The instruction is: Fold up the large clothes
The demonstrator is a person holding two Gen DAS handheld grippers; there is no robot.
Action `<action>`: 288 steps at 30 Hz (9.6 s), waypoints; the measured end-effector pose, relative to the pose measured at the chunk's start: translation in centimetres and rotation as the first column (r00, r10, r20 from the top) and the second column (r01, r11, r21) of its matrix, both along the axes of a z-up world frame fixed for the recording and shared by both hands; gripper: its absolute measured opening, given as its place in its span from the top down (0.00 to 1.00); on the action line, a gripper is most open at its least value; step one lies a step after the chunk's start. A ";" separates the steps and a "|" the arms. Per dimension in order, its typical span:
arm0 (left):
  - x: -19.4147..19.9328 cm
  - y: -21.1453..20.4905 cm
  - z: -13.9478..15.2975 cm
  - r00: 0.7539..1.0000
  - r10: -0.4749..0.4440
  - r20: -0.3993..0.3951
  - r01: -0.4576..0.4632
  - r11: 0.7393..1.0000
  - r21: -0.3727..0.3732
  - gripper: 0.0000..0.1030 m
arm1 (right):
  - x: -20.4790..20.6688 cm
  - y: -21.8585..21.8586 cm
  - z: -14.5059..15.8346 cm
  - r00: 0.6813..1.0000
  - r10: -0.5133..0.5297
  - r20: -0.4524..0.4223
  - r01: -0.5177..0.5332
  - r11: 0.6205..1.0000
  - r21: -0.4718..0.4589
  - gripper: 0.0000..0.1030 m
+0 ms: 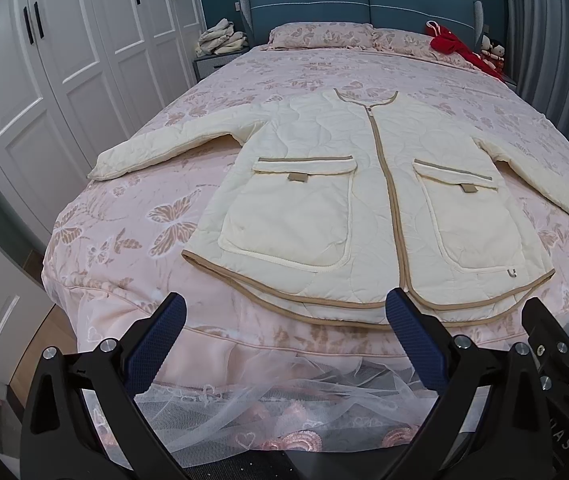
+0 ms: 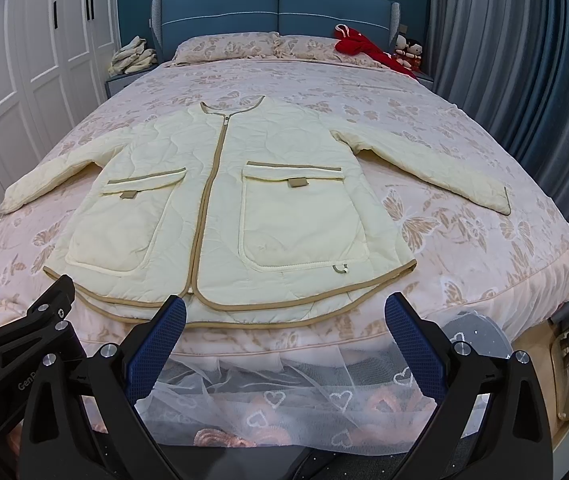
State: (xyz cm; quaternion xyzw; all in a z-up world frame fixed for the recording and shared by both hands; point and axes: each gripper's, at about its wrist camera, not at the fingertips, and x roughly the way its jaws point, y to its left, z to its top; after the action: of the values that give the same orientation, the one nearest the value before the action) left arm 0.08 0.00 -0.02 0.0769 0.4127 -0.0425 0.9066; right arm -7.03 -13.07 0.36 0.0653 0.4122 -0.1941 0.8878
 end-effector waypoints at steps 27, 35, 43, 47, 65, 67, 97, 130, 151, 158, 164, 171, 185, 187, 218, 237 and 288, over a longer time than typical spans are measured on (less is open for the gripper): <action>-0.1 0.4 0.0 1.000 0.002 0.001 -0.002 1.000 0.008 0.05 | 0.0 0.1 0.0 1.000 -0.001 0.001 0.001 1.000 -0.002 0.05; -0.1 0.4 0.0 1.000 0.003 0.000 -0.003 1.000 0.007 0.05 | 0.0 0.1 0.0 1.000 -0.001 0.001 0.001 1.000 -0.004 0.05; -0.2 0.3 0.0 1.000 0.002 0.002 -0.002 1.000 0.009 0.05 | 0.0 0.2 0.0 1.000 -0.002 0.002 0.002 1.000 -0.005 0.05; -0.2 0.3 0.0 1.000 0.003 0.001 -0.003 1.000 0.009 0.05 | 0.0 0.1 0.0 1.000 -0.001 0.002 0.001 1.000 -0.004 0.05; -0.1 0.6 -0.1 1.000 0.003 0.002 -0.003 1.000 0.012 0.05 | 0.0 0.1 0.0 1.000 -0.002 0.003 0.002 1.000 -0.005 0.05; -0.1 0.6 -0.1 1.000 0.003 0.001 -0.003 1.000 0.011 0.05 | 0.0 0.2 0.0 1.000 -0.002 0.002 0.002 1.000 -0.005 0.05; -0.3 0.2 -1.7 0.990 -0.121 -0.077 0.115 0.990 -0.080 0.05 | 0.7 -14.7 -2.3 0.975 -0.221 -0.004 0.218 0.959 0.179 0.05; 21.7 -3.7 -6.1 0.983 0.149 -0.107 -0.141 0.987 0.071 0.05 | 10.3 -51.6 -10.2 0.770 -0.638 0.011 0.585 0.713 0.387 0.89; 23.8 8.4 -6.5 0.939 0.310 -0.147 -0.324 0.942 -0.085 0.05 | 38.6 -4.8 -2.5 0.889 0.428 0.164 -0.458 0.820 0.342 0.89; 25.2 10.3 -7.0 0.935 0.305 -0.181 -0.332 0.932 -0.144 0.05 | 36.9 2.0 -6.2 0.832 0.551 0.059 -0.537 0.774 0.335 0.64; 27.6 8.1 -6.9 0.946 0.232 -0.227 -0.292 0.913 -0.286 0.05 | 28.4 -5.7 -4.2 0.933 0.345 0.106 -0.361 0.883 0.301 0.42; 32.0 2.4 -9.6 0.923 0.121 -0.364 -0.291 0.839 -0.460 0.05 | 22.8 -20.7 -8.6 0.997 -0.053 0.050 0.021 0.866 0.499 0.42; 37.4 0.0 -4.6 0.979 0.056 -0.198 -0.137 0.897 -0.420 0.94 | 28.9 -30.3 -12.9 0.966 -0.244 0.085 0.106 0.676 0.729 0.92; 37.6 -0.2 -1.8 0.994 0.042 -0.104 -0.083 0.902 -0.423 0.95 | 28.6 -28.9 -8.6 0.954 -0.206 0.220 0.018 0.768 0.641 0.93; 32.4 -6.6 -4.3 0.994 -0.026 -0.105 0.002 0.974 -0.227 0.60 | 30.2 -16.6 -8.0 0.990 0.129 0.066 -0.141 0.956 0.255 0.80; 31.3 -13.3 -12.6 0.993 -0.086 -0.079 0.084 0.996 -0.028 0.59 | 33.9 -11.9 -15.4 0.981 0.191 -0.013 -0.186 0.967 0.173 0.83; 35.5 23.7 5.8 0.940 0.330 0.087 -0.222 0.786 -0.578 0.96 | 20.9 -2.5 -9.6 0.971 0.231 -0.068 -0.205 0.940 0.272 0.56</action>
State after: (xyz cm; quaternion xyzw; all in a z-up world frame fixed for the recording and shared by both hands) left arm 35.54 23.72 5.81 -0.2497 0.3036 -0.0208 0.9193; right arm 13.85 -15.52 -9.28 0.1267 0.4824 -0.0411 0.8658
